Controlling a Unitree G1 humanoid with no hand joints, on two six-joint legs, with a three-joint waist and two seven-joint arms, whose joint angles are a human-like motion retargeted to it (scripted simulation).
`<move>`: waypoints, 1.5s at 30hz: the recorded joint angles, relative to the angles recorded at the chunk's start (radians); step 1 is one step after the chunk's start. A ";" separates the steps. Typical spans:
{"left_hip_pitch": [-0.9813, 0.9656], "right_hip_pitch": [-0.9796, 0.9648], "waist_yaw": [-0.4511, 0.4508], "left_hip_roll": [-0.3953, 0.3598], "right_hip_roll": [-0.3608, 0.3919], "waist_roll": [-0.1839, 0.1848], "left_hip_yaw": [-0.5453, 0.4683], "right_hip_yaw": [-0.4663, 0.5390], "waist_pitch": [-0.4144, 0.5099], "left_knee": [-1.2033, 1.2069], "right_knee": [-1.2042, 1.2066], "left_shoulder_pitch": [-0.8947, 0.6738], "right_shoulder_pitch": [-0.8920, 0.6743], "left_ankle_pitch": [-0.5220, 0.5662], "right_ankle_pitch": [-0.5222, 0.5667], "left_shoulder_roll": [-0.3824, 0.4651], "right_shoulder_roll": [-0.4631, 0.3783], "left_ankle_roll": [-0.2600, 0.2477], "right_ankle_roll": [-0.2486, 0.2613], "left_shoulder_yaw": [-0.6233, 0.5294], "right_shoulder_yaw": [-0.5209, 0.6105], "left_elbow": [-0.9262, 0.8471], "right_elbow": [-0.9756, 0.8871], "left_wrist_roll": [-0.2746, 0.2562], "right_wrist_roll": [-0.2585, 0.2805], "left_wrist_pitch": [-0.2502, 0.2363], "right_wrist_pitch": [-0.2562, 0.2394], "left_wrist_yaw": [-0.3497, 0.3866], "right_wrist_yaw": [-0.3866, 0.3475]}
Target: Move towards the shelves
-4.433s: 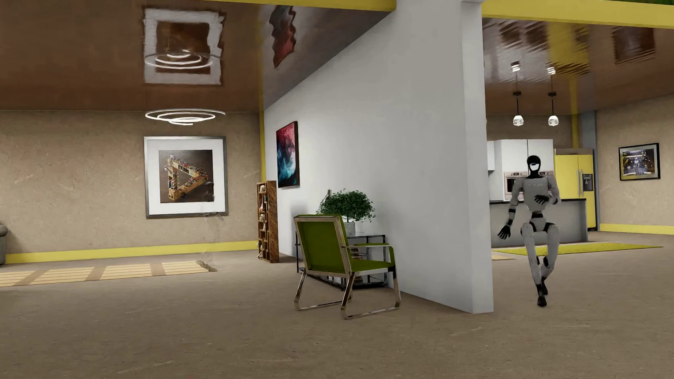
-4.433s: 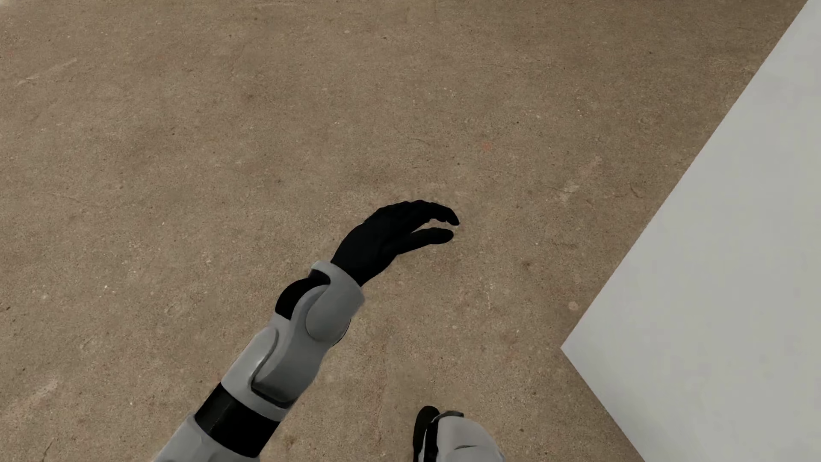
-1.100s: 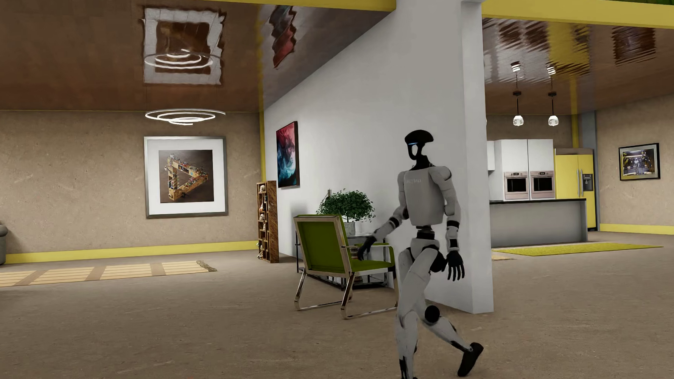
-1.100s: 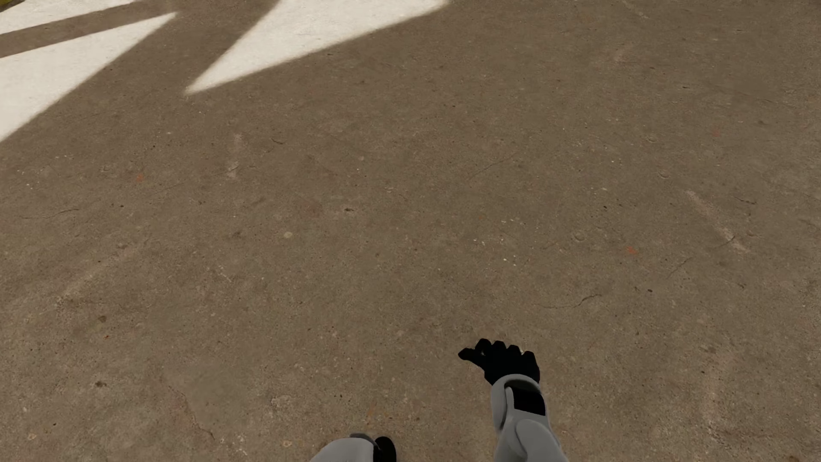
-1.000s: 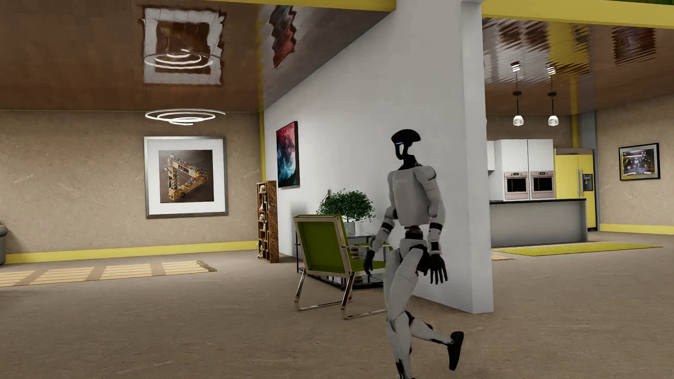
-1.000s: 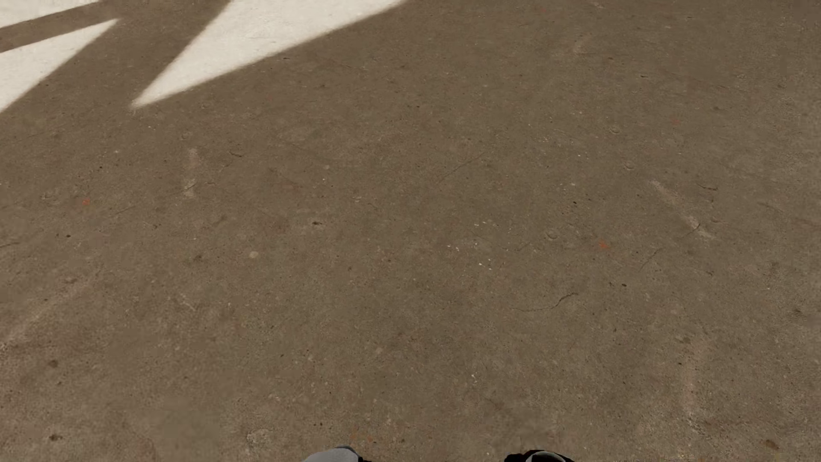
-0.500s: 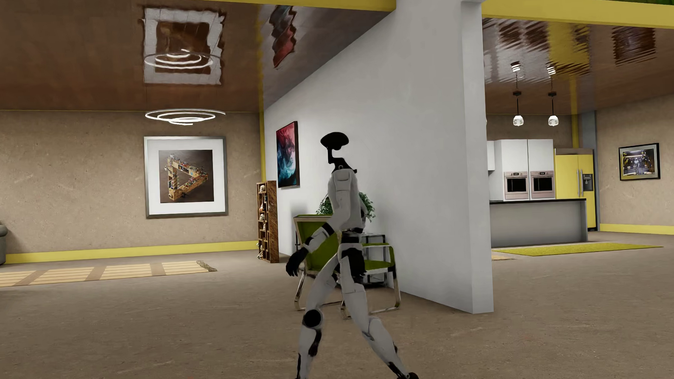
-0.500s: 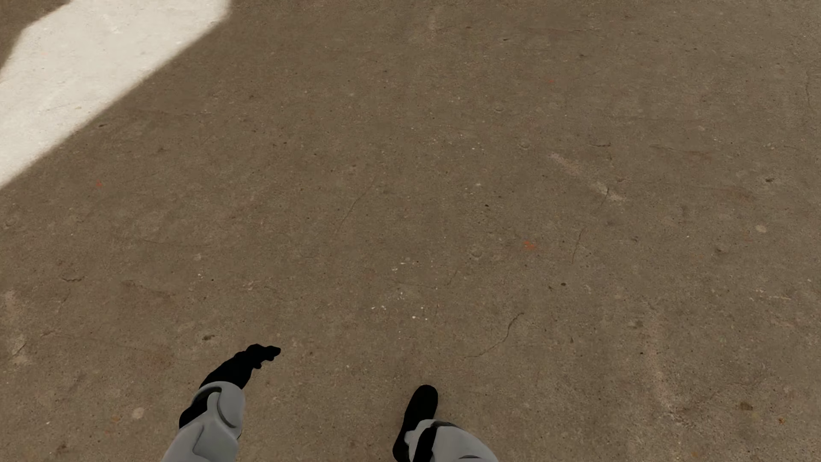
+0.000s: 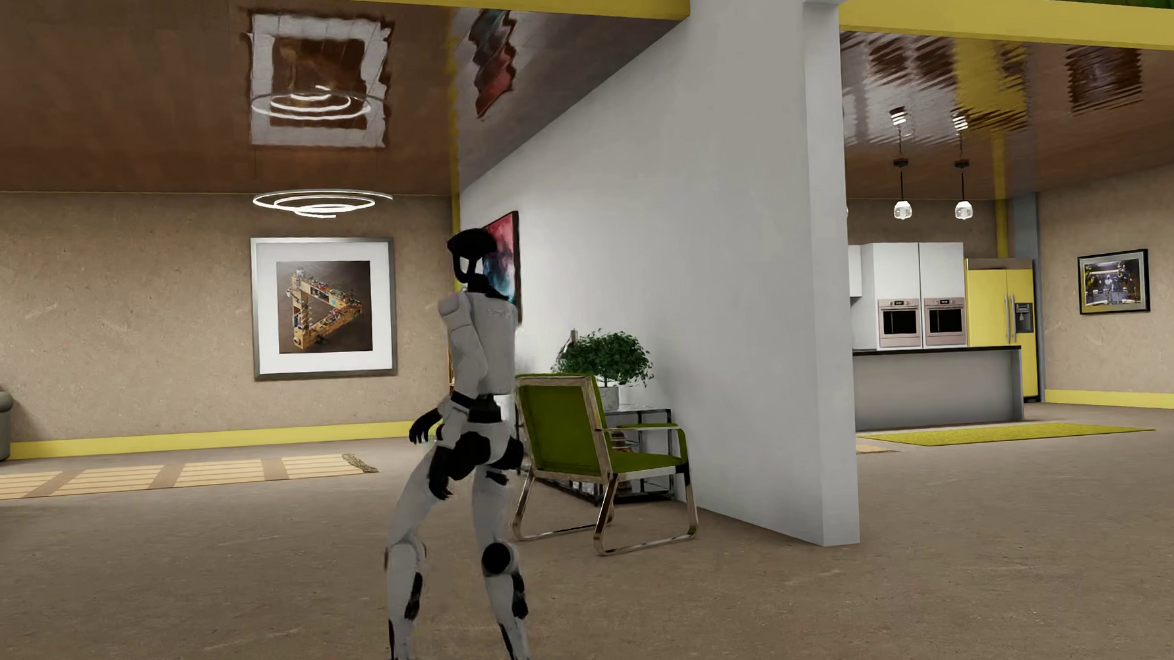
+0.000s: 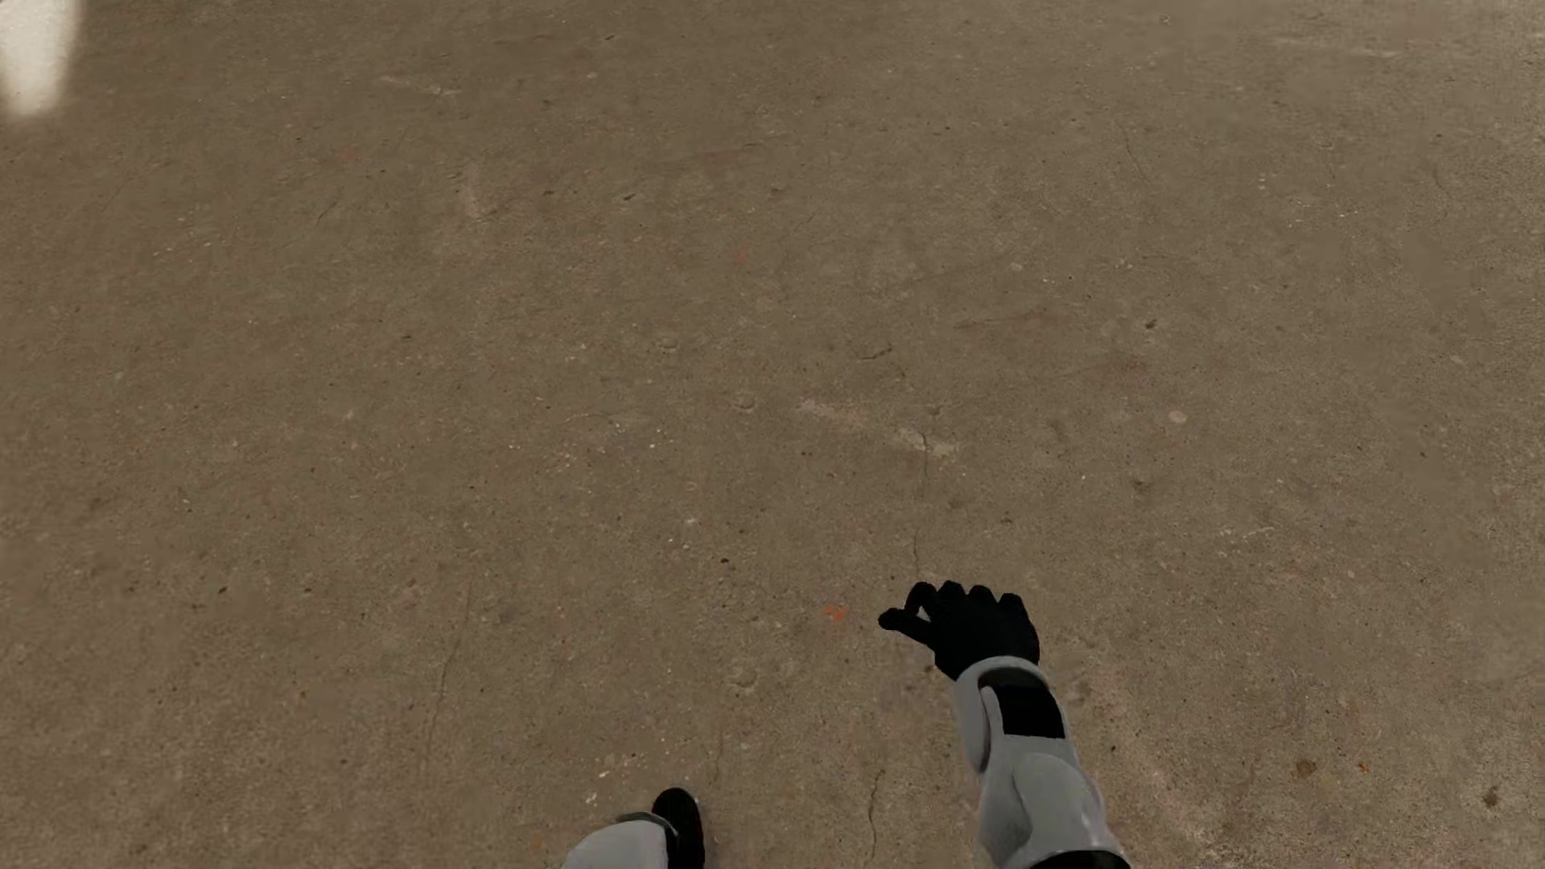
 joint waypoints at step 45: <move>-0.051 0.177 0.022 -0.111 -0.098 -0.001 -0.068 -0.156 0.049 -0.297 -0.028 -0.049 -0.069 -0.022 -0.137 0.046 -0.021 -0.095 0.177 -0.065 0.123 0.046 0.052 0.024 0.203 0.012 0.100 -0.073 -0.077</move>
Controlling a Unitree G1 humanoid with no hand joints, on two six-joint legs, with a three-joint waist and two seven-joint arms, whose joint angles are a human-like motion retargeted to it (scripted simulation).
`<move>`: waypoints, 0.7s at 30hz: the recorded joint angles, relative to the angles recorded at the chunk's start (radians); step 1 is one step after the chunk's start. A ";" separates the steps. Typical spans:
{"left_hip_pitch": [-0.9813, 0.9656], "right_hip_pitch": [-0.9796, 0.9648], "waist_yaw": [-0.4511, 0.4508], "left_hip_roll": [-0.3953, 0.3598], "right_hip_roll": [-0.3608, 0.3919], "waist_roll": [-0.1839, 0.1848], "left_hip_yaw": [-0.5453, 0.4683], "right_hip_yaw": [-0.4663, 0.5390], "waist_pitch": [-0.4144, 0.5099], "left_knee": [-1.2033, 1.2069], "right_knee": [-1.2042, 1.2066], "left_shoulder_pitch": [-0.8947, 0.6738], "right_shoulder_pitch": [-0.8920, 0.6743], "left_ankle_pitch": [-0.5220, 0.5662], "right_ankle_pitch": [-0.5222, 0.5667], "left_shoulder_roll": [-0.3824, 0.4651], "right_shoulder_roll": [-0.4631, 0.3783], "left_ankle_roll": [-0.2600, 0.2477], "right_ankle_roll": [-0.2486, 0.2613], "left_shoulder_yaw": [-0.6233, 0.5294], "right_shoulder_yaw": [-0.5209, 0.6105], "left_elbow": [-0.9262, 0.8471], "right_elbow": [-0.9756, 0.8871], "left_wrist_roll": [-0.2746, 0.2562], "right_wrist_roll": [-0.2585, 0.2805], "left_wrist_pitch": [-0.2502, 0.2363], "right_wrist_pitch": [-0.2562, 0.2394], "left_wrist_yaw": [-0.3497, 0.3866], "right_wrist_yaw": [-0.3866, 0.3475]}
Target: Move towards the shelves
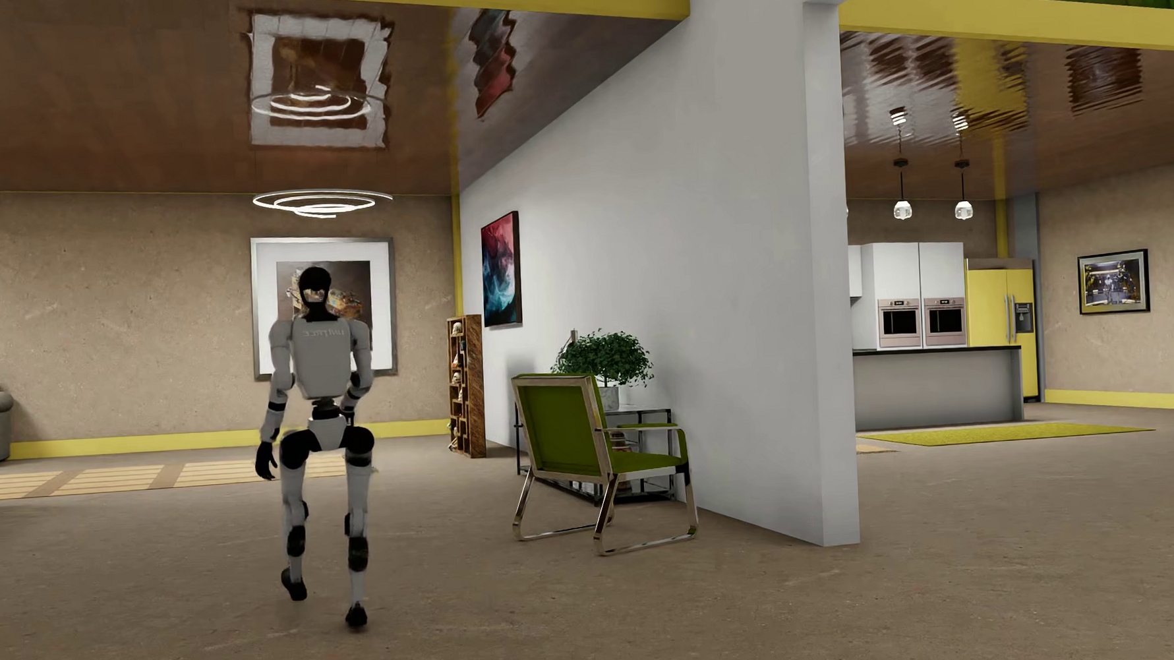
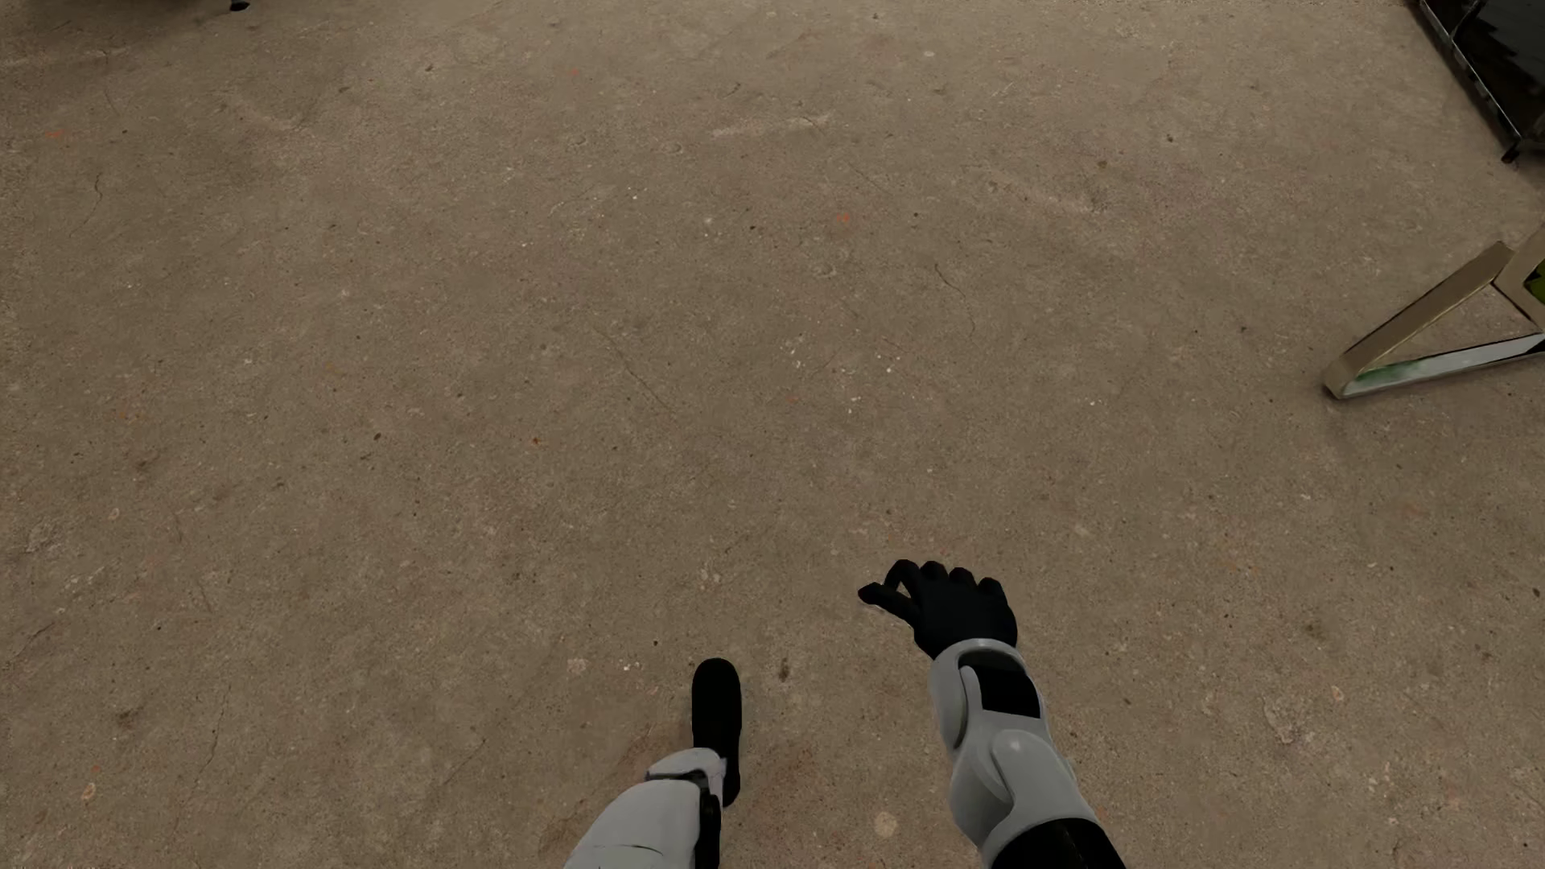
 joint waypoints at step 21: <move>0.873 -0.824 -0.151 -0.108 -0.121 -0.130 0.290 -0.018 -0.043 0.094 -0.084 -0.425 0.464 -0.412 0.435 0.099 0.086 0.016 0.030 -0.031 -0.315 -0.106 0.282 -0.090 -0.171 -0.066 0.079 0.183 0.246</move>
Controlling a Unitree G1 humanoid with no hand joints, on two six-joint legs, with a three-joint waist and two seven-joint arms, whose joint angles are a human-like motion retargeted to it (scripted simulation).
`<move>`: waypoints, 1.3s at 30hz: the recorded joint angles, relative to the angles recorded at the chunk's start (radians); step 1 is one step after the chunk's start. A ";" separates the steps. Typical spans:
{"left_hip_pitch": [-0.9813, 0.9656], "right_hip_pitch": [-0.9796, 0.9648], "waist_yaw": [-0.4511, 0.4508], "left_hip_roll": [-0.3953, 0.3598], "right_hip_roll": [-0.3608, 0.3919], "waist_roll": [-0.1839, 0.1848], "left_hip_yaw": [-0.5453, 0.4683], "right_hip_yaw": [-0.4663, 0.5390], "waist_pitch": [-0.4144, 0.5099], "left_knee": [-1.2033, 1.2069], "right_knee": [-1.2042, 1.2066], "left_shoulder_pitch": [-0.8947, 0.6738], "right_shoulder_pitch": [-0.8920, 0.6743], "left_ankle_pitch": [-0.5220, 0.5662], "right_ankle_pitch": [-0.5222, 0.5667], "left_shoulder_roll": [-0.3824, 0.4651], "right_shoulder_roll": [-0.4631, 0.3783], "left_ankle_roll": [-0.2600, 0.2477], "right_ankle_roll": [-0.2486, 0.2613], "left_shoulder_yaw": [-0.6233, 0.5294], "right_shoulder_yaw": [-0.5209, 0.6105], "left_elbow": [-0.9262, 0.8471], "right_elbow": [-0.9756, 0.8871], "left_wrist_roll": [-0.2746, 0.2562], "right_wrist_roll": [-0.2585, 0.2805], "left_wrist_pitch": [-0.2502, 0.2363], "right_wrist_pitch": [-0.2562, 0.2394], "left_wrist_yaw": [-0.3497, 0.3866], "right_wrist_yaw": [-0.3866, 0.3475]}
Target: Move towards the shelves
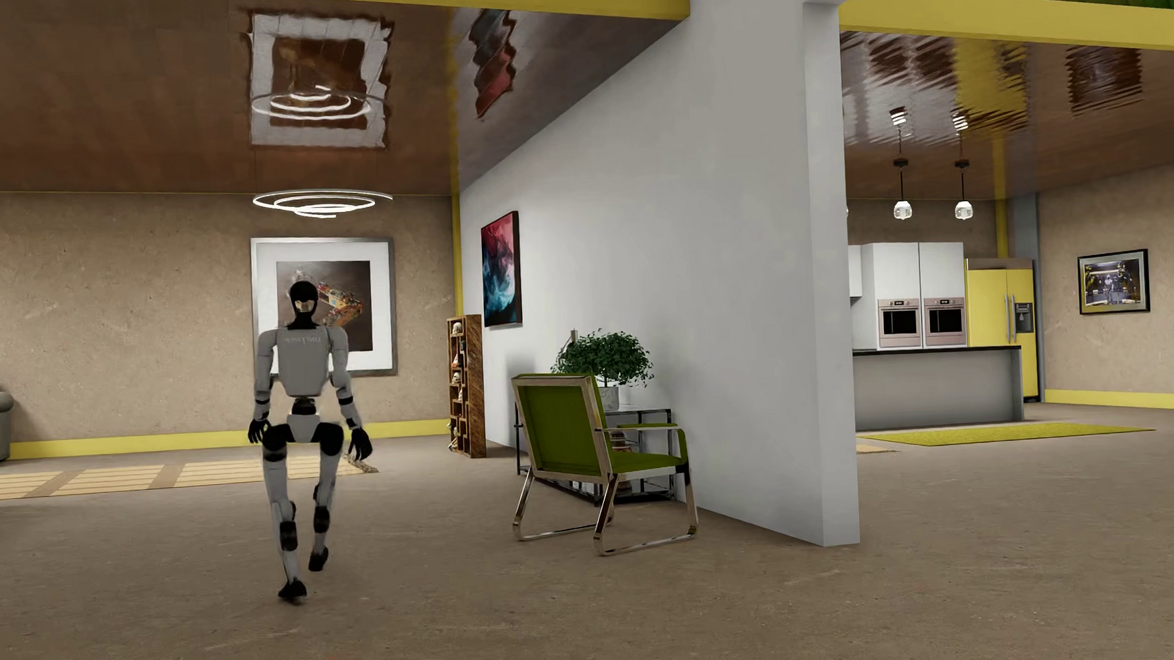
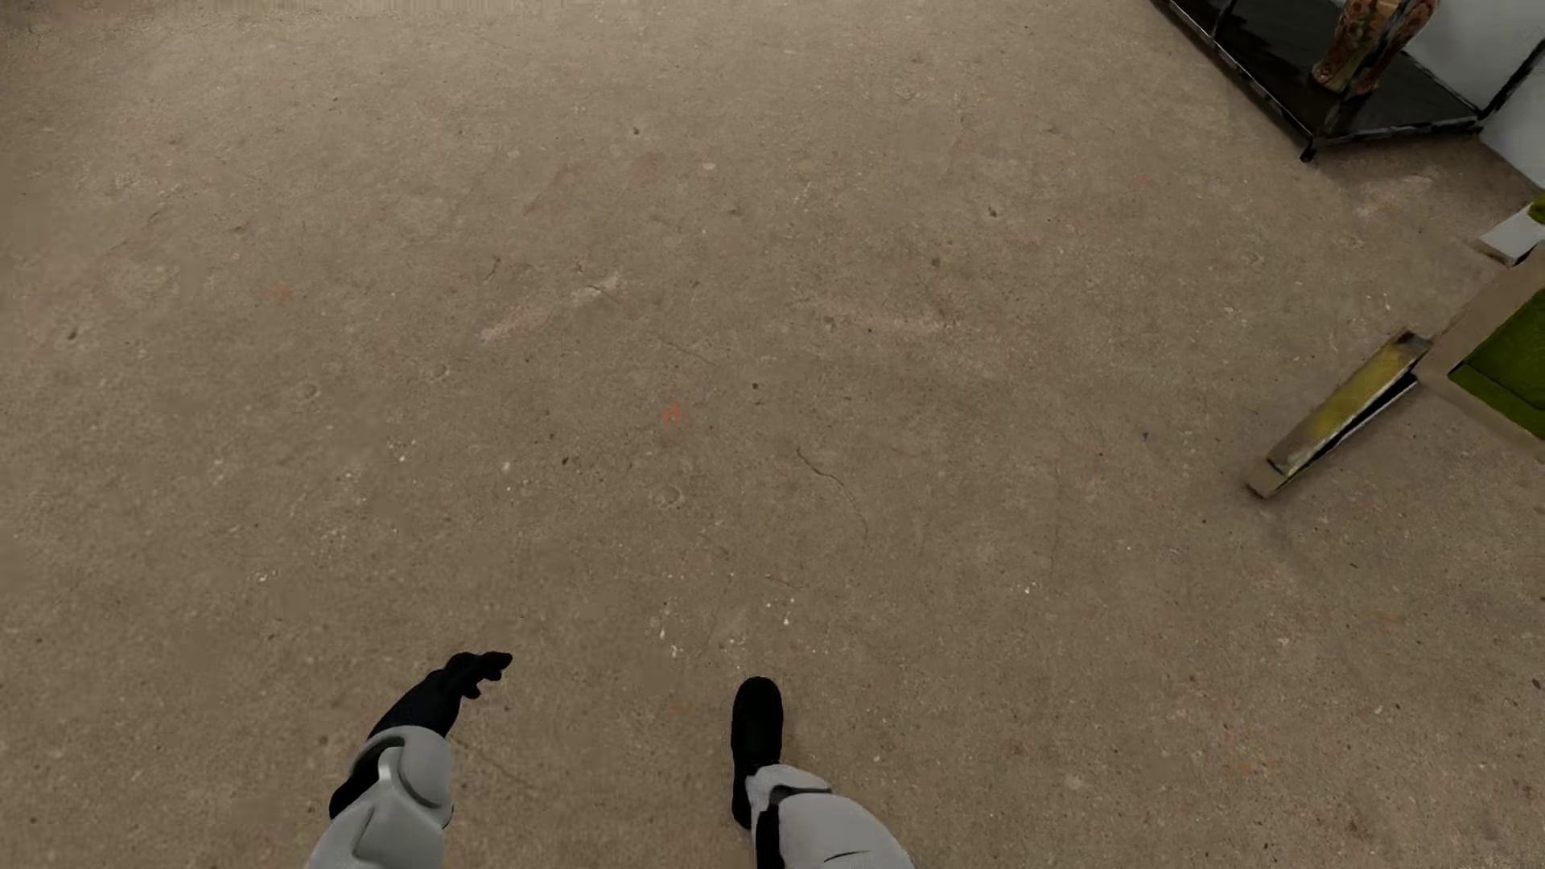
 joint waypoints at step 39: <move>-0.122 0.011 0.014 -0.023 -0.093 -0.003 -0.110 0.206 0.010 0.002 -0.058 0.023 0.189 -0.002 -0.039 -0.024 -0.002 0.059 0.110 -0.101 0.063 0.040 -0.010 0.062 0.009 0.013 0.026 0.028 -0.004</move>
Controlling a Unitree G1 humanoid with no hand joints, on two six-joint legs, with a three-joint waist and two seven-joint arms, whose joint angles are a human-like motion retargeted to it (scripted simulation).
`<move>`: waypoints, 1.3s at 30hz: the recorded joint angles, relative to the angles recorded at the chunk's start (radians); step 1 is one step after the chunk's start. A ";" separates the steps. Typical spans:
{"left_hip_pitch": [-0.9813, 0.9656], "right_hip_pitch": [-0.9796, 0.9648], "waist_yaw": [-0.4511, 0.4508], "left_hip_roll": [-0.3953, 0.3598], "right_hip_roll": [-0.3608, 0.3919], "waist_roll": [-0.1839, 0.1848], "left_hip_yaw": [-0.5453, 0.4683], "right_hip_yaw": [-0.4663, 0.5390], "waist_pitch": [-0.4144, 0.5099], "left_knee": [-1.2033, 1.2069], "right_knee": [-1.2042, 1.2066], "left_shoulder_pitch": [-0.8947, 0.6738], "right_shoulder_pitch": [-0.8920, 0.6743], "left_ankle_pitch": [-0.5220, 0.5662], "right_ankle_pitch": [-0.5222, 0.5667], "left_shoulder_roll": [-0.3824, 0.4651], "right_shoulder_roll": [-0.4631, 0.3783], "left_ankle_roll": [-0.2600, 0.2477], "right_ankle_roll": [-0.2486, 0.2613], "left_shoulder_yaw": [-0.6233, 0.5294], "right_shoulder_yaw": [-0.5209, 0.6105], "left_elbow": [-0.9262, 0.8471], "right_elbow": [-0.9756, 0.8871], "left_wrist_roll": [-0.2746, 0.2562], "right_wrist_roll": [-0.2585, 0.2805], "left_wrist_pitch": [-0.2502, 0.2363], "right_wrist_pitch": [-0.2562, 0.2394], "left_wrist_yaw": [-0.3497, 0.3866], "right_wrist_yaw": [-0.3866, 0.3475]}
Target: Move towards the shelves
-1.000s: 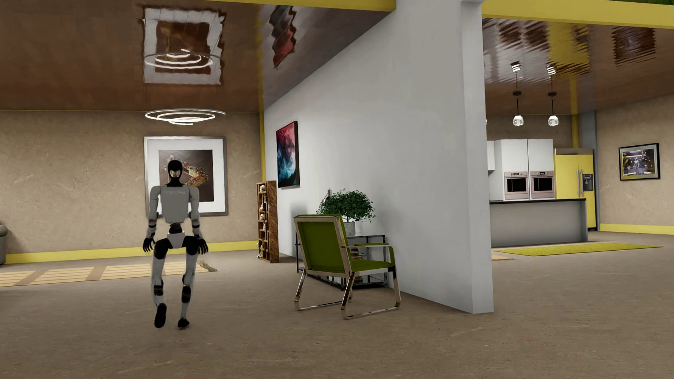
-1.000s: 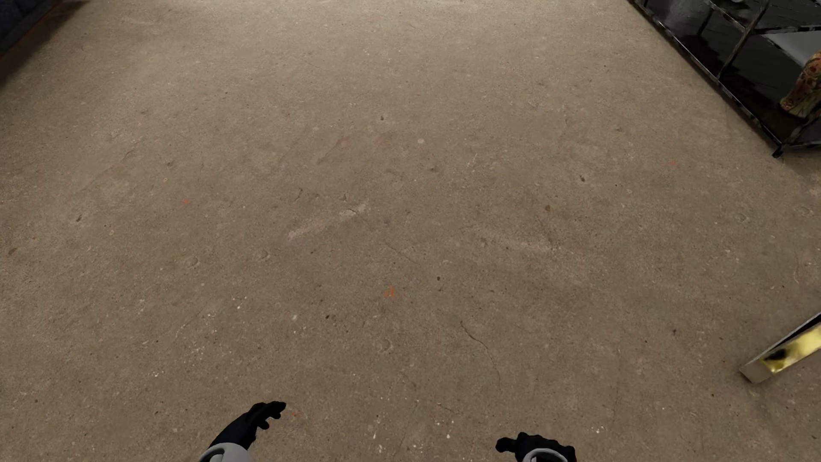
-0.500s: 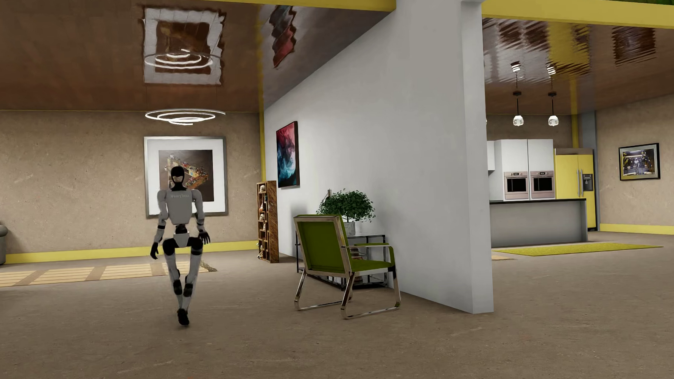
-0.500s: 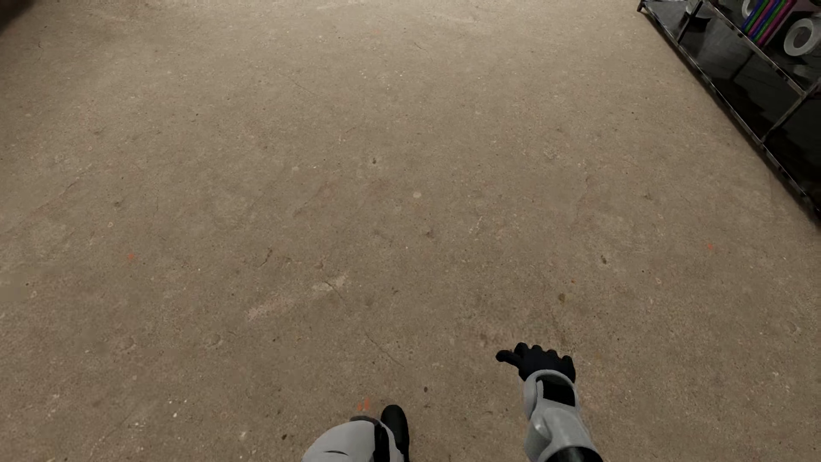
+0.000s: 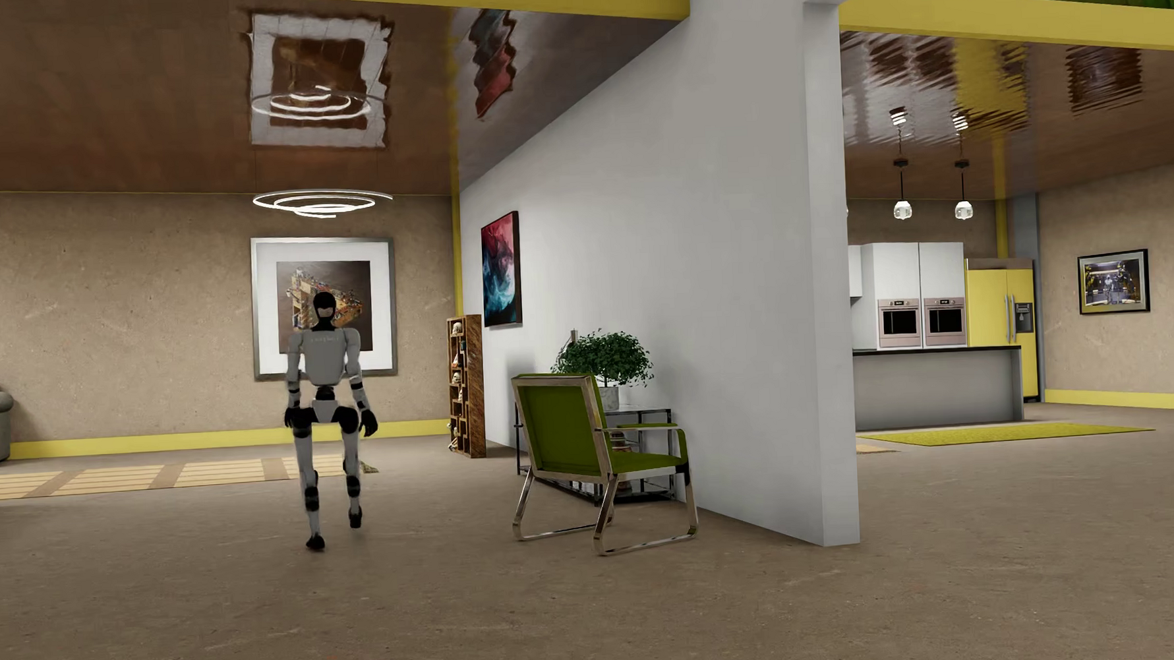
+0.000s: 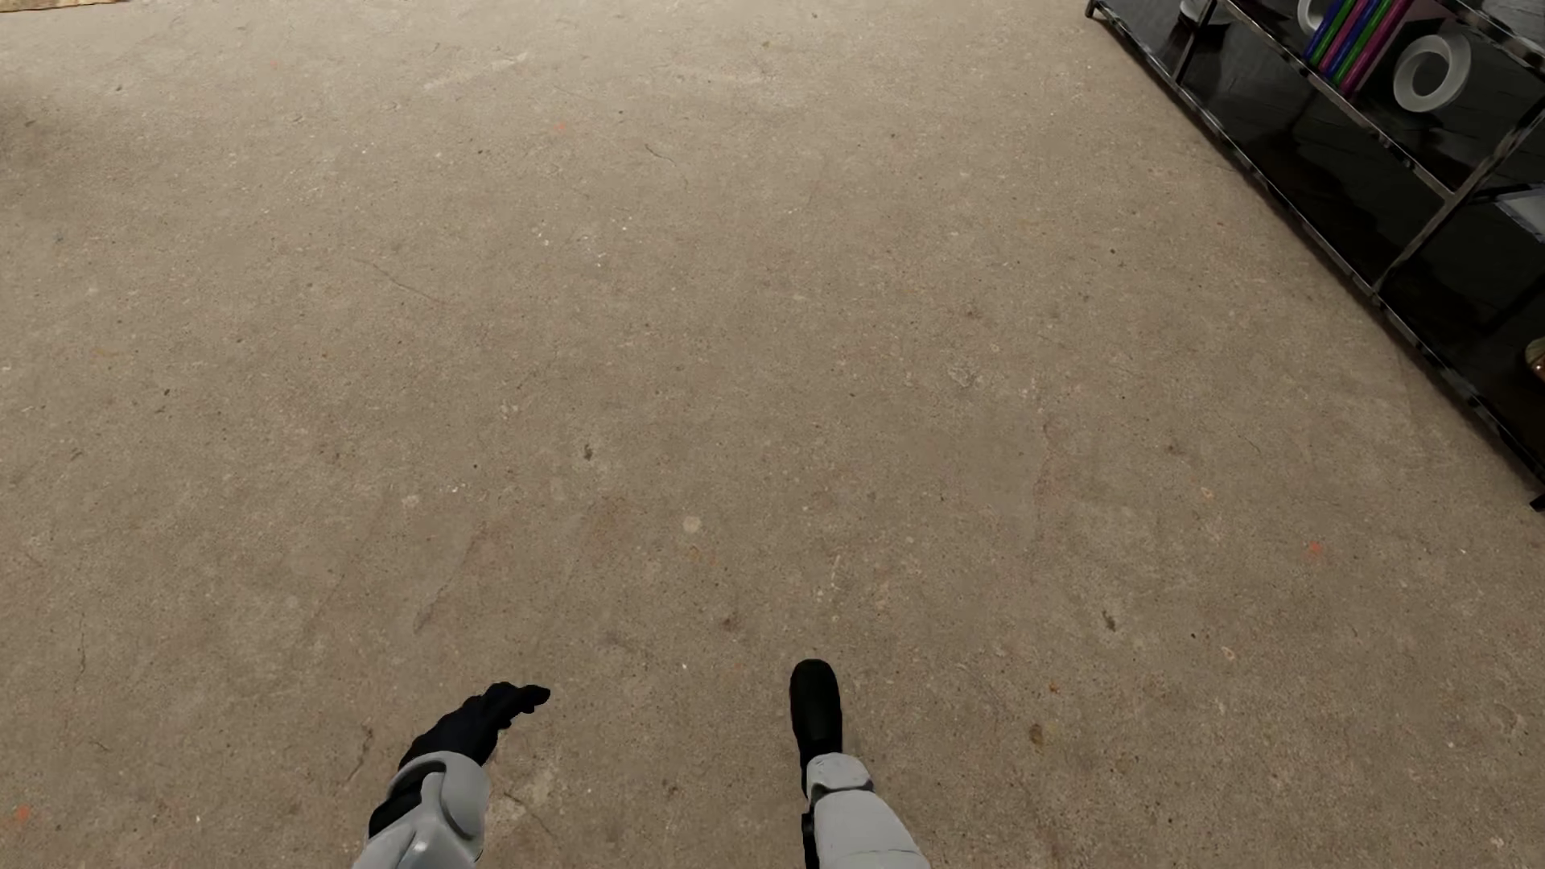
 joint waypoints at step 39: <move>-0.065 0.033 0.006 -0.027 -0.114 -0.027 -0.072 -0.265 -0.014 0.033 0.109 -0.076 -0.050 0.037 0.059 -0.111 0.066 0.018 -0.032 0.041 -0.009 -0.047 -0.019 -0.028 -0.003 -0.169 -0.049 0.166 0.028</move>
